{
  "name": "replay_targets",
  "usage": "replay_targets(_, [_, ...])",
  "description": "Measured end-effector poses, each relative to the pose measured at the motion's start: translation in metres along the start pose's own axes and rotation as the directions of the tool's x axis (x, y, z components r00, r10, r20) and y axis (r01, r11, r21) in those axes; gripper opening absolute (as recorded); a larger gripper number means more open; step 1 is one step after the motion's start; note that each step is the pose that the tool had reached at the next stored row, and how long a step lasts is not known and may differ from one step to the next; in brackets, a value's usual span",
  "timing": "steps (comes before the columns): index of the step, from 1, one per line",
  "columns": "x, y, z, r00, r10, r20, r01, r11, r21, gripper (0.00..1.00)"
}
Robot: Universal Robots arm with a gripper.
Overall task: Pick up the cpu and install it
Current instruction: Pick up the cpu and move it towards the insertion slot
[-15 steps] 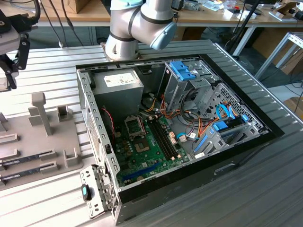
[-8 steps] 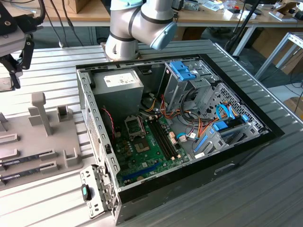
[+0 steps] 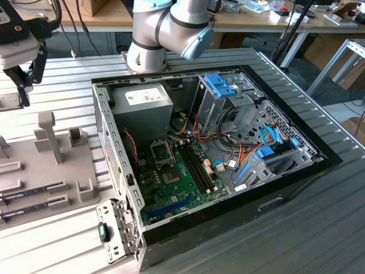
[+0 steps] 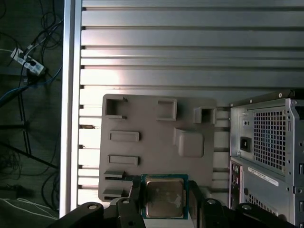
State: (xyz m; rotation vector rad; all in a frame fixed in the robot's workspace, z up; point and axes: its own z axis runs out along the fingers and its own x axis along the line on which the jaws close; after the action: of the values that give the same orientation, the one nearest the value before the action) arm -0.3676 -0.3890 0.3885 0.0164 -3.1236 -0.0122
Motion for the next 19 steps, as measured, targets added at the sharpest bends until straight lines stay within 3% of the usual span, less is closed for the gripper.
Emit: replay_targets(19, [-0.0209, -0.0007, -0.0004, 1.0000, 0.000, 0.0000, 0.000, 1.0000, 0.0000, 0.47])
